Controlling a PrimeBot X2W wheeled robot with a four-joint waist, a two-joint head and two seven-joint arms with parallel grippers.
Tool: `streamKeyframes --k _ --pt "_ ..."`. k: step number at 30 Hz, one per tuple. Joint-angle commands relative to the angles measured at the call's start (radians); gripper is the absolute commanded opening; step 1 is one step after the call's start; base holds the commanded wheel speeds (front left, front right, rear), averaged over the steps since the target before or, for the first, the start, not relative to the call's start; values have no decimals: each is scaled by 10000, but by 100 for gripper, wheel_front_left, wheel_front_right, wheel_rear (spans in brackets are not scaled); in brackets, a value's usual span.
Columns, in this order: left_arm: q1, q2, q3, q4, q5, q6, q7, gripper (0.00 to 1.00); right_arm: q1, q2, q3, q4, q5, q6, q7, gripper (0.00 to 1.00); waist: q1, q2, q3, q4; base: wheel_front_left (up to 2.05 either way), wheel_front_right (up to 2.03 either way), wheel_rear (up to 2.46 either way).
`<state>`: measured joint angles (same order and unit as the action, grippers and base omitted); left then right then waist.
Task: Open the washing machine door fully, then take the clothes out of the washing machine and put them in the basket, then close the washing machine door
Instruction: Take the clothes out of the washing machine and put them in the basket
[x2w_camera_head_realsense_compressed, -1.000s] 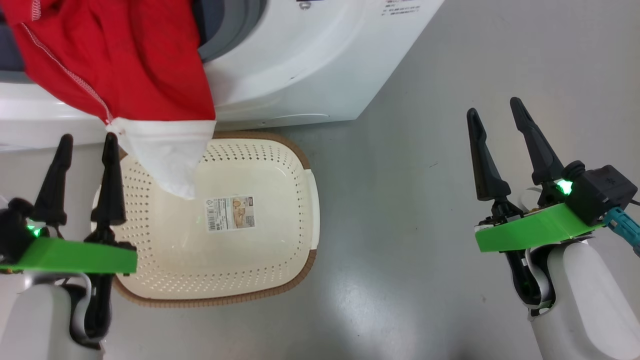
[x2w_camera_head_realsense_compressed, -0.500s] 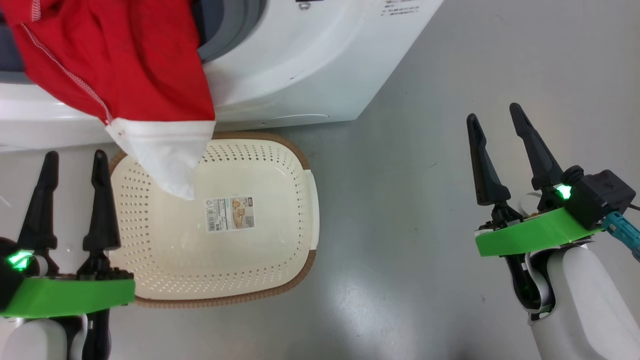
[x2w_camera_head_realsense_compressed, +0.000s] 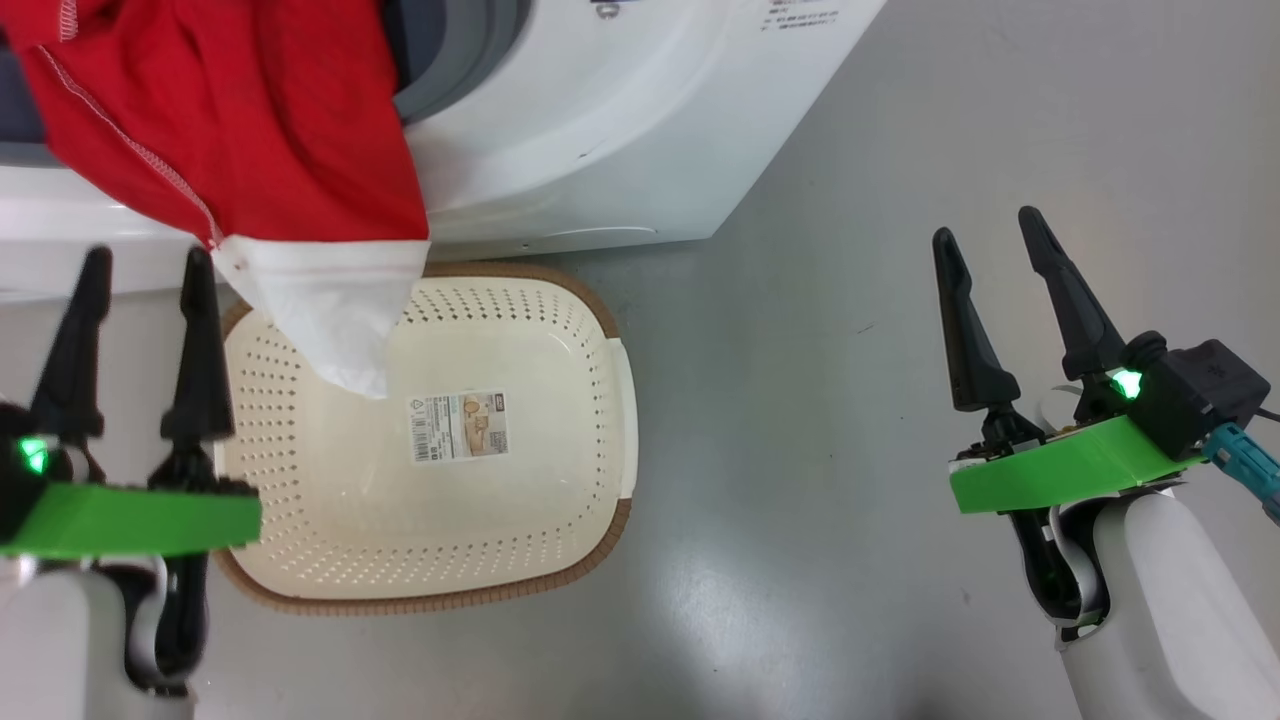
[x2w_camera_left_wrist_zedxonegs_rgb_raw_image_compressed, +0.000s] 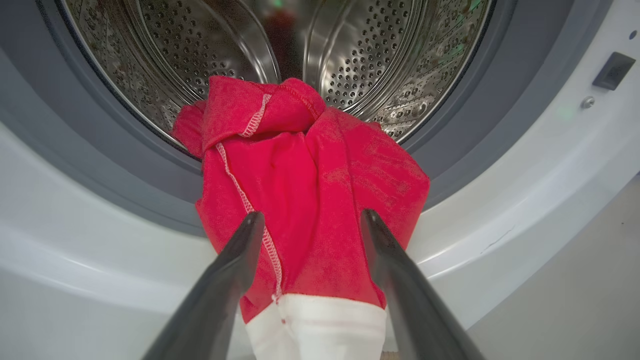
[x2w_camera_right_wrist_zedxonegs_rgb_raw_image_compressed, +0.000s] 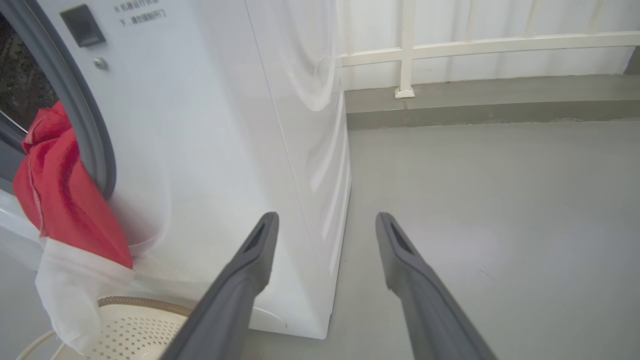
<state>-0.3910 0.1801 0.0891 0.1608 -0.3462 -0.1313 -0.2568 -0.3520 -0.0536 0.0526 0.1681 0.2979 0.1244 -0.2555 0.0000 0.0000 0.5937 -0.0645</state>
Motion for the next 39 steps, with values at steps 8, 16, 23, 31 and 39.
streamKeyframes --k 8,16,23,31,39 --pt "-1918 802 -15 1022 581 29 -36 100 190 34 336 -200 2 63 -63 100 0 0 55 31 0 0 0" --pt "-3582 1185 -402 2072 1013 79 111 100 137 34 413 -207 33 63 -63 100 0 0 142 -20 0 0 0" --pt "-5041 1515 -717 3650 1297 113 297 100 39 34 491 -222 87 63 -63 100 0 0 293 -93 0 0 0" --pt "-6577 1657 -1318 5863 983 27 304 100 -82 34 534 -265 155 63 -63 100 0 0 471 -242 0 0 0" --pt "-7391 1682 -2383 6945 203 9 322 100 -121 34 502 -322 197 63 -63 100 0 0 573 -320 0 0 0"
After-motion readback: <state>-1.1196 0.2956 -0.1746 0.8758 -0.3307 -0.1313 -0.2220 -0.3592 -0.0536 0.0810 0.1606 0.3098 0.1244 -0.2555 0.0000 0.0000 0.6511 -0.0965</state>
